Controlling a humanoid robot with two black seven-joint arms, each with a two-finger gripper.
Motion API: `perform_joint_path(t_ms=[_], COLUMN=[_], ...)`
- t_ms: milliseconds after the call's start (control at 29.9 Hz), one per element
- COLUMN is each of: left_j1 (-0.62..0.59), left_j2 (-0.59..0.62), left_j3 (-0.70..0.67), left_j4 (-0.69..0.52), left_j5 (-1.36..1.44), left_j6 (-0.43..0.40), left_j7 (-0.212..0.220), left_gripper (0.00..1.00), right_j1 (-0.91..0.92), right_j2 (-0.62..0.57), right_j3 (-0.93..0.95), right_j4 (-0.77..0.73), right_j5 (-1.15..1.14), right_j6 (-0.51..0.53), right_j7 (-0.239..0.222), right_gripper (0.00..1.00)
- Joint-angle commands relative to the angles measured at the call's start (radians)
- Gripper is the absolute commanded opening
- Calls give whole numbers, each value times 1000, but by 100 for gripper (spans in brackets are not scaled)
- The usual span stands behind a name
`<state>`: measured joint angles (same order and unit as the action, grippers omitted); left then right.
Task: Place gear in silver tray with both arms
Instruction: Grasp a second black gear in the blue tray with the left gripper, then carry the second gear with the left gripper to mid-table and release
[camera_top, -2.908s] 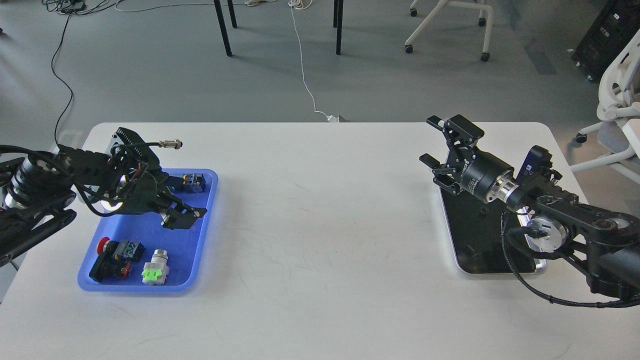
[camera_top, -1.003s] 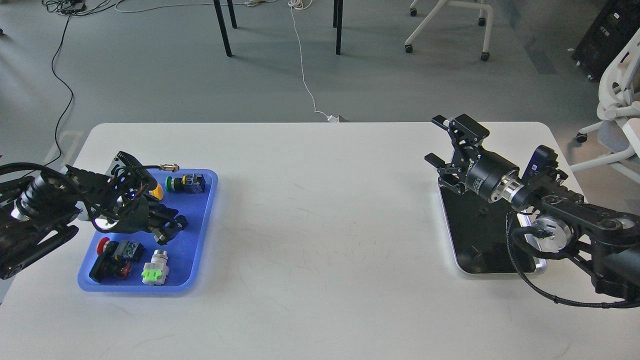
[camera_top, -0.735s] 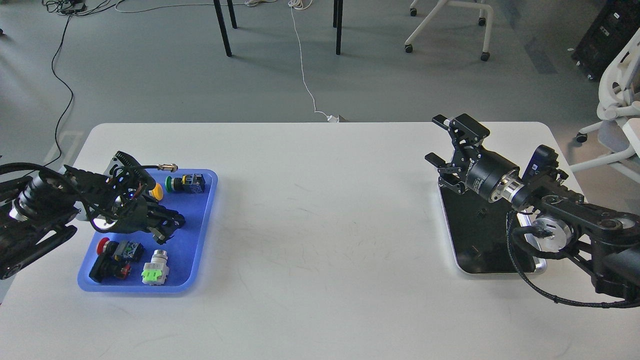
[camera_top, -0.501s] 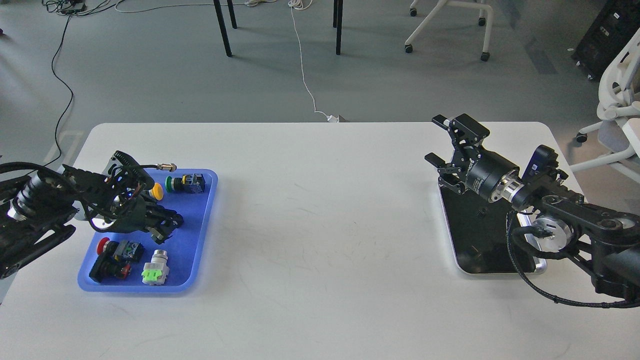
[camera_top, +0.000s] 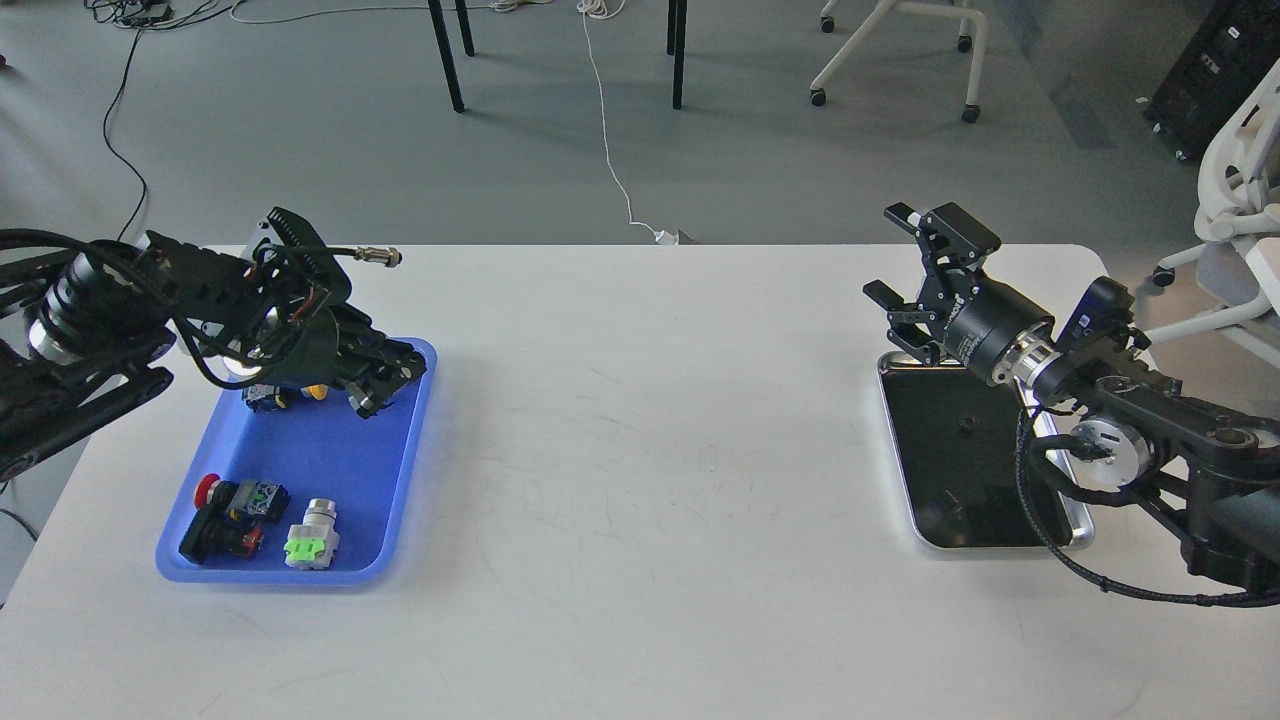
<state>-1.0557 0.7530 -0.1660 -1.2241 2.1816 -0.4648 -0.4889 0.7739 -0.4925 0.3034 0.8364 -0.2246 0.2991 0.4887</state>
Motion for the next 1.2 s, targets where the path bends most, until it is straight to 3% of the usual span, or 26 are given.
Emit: perform_joint_path(t_ms=[0,267,869,1170], left_j1=[-43,-82,-66,-64], left_j2=[-76,-360,-696,-753], left_j3=[0,8,131,169], left_j4=[-63,-32,322,377], left_j5=[0,0,0,0], left_j6=[-24,-24,-24,-24], left_j7=[0,0,0,0], left_gripper=[13,13,14,15], right_j1=[-7,-47,-159,-159], right_j2=[0,-47,-106,-106], right_j3=[31,59,63,62], right_j4=[-7,-22,-20,-23], right_j5=[126,327,367,366], right_j6=[11,190,190,190], right_j7=[0,0,0,0], right_gripper=[98,98,98,98])
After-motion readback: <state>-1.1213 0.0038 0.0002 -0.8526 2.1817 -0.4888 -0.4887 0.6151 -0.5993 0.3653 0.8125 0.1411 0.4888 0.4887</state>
